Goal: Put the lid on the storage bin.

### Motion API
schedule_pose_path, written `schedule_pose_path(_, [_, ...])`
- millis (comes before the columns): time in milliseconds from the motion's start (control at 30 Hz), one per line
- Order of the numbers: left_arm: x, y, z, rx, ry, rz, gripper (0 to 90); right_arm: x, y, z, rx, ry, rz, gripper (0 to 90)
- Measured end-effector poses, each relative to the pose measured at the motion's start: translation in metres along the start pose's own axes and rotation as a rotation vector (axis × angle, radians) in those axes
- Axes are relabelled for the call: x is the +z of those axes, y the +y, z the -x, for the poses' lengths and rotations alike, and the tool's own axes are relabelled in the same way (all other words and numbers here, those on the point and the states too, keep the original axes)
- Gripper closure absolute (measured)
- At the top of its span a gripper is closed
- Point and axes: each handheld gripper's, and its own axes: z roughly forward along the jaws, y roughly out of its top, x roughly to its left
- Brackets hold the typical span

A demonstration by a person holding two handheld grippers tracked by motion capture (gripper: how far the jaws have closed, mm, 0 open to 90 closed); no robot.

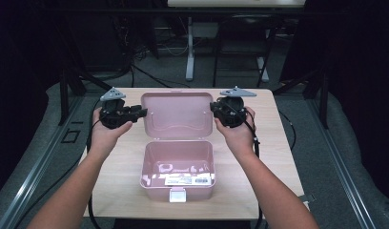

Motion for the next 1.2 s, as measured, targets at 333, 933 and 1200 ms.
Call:
schedule_pose_path(333, [0.002,0.010,0.002,-0.025,0.014,-0.003,78.5,-0.004,0.000,0.000,0.008,0.008,-0.002,86.7])
schedule_pose_path(933, [0.004,0.016,0.010,0.002,0.029,0.011,80.1,-0.010,0.000,0.006,0.026,0.014,0.014,86.3])
schedule_pose_path(1200, [0.001,0.014,0.011,0.010,0.008,0.025,79.9,-0.013,-0.001,0.005,0.019,0.014,0.016,85.4])
